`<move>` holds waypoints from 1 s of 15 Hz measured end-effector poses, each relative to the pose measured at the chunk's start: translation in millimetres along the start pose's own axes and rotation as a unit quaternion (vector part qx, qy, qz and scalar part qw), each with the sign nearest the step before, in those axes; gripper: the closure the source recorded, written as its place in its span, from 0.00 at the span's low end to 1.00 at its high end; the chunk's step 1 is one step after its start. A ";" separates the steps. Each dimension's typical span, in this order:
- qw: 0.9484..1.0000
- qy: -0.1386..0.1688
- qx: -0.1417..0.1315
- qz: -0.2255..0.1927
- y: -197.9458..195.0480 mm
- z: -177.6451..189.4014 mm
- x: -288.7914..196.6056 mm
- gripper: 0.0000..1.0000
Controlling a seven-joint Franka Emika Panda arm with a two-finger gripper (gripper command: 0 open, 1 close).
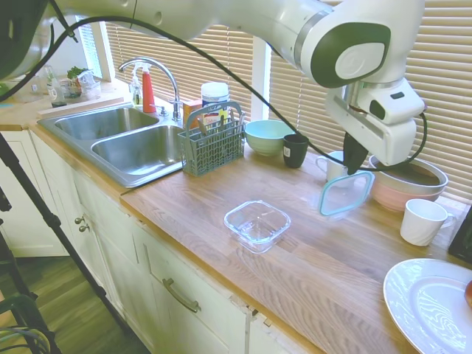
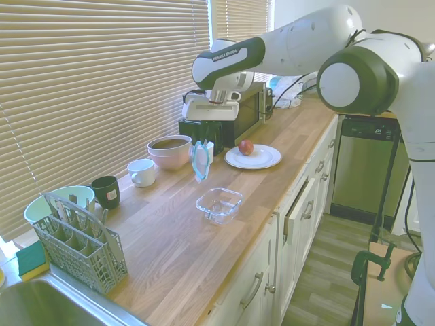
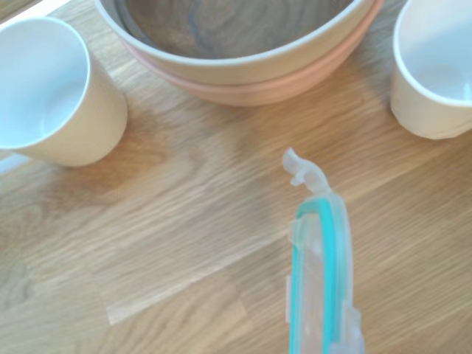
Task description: Cover the lid of the food container
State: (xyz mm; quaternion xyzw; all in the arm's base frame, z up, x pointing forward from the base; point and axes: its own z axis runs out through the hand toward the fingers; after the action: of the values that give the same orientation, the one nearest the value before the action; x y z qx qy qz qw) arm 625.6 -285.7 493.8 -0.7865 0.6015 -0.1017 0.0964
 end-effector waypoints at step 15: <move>0.987 0.011 -0.040 -0.154 96.5 -42.7 -78.8 1.00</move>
State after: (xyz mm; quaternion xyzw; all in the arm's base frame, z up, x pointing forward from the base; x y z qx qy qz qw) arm 504.3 -235.8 504.8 -0.8719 0.4777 -0.0993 0.0416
